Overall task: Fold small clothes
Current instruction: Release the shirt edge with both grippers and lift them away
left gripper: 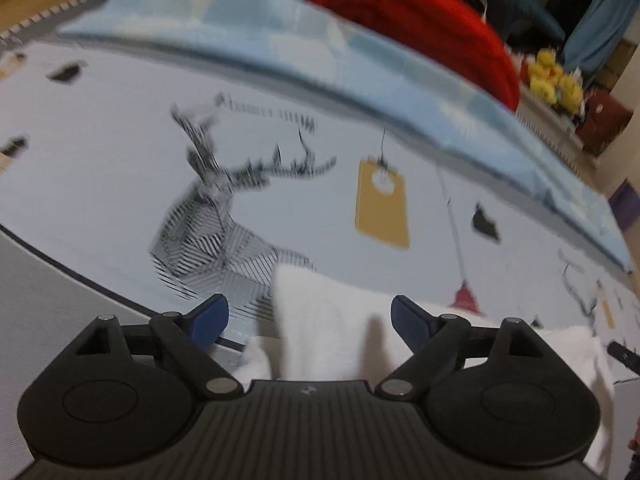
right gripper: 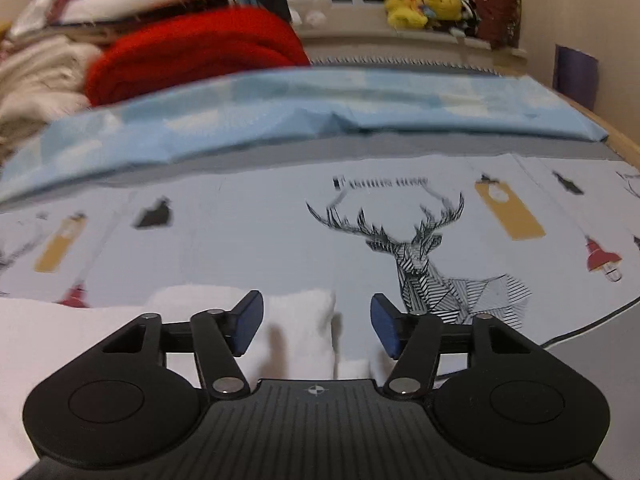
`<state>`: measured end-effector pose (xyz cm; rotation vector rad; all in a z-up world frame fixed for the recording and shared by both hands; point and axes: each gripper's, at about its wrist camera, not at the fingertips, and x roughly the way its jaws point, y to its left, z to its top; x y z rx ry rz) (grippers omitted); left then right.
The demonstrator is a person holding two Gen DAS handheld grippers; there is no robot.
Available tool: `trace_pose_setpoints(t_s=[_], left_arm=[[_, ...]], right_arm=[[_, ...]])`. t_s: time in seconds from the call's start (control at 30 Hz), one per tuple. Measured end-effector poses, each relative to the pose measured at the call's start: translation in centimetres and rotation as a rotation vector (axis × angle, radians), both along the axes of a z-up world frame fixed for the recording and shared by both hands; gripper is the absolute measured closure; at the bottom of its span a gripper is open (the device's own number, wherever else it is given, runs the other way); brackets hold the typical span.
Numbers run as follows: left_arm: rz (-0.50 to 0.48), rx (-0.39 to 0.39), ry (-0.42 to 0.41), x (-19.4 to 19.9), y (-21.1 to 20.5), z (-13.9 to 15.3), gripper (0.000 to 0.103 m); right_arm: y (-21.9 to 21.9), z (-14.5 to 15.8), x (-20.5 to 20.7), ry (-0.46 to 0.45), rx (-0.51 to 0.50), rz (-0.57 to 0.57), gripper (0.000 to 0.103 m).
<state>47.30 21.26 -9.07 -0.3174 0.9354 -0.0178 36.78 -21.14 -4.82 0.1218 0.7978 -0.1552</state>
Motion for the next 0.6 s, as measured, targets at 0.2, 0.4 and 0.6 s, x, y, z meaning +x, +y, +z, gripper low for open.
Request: trace_pose_setpoints(t_s=[0.2, 0.4, 0.6], left_arm=[[-0.006, 0.023, -0.030, 1.3, 0.1, -1.3, 0.094], [0.039, 0.071, -0.038, 1.2, 0.6, -2.1, 0.093], [0.070, 0.103, -0.057, 0.2, 1.0, -0.3, 0.032]], right_arm=[[-0.4, -2.1, 1.6, 0.024, 0.006, -0.057, 0.097], [-2.2, -3.7, 1.3, 0.082, 0.078, -0.132, 0.095], [-2.1, -0.2, -0.1, 0.002, 0.039, -0.193, 0.046]])
